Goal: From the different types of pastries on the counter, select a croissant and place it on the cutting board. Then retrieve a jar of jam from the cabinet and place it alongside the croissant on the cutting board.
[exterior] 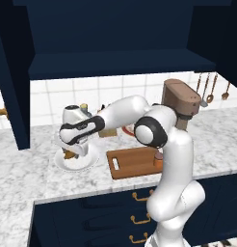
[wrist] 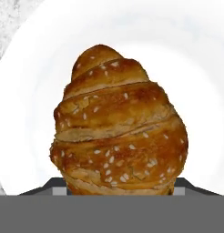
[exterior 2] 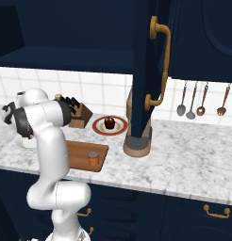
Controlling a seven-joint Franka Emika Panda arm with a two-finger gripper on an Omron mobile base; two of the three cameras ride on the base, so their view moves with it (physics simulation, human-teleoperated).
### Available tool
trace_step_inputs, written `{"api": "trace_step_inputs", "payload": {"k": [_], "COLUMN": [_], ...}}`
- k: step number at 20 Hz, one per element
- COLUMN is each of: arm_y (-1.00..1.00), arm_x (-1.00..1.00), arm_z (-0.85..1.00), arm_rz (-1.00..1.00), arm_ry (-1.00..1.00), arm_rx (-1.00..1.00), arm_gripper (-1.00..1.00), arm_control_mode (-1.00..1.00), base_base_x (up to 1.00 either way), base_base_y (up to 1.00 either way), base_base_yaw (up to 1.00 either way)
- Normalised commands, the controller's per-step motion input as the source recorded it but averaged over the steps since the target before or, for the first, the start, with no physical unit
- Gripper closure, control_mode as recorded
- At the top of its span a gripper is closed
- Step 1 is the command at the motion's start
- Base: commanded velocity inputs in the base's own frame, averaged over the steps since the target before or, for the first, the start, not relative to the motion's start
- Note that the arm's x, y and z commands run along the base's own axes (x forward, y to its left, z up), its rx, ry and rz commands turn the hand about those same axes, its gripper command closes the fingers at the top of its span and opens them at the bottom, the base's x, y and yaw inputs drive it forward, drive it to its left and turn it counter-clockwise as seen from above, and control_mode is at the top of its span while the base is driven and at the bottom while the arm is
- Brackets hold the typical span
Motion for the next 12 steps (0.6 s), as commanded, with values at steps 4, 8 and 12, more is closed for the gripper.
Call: {"api": "trace_step_inputs", "payload": {"k": [4,8,12], "arm_y": [-0.51,-0.99,-1.0], "arm_x": [-0.13,-0.44,-0.42], "arm_z": [0.65,0.24,0.1], "arm_rz": [0.0,0.0,0.0], "arm_ry": [-0.05,0.0,0.01], "arm_rx": [-0.1,-0.07,0.0], "arm_gripper": [1.0,1.0,1.0], "arm_control_mode": [-1.0,-1.0,-1.0], "base_base_x": [0.0,0.0,0.0], "base_base_y": [0.0,0.0,0.0], "base_base_yaw": [0.0,0.0,0.0]}}
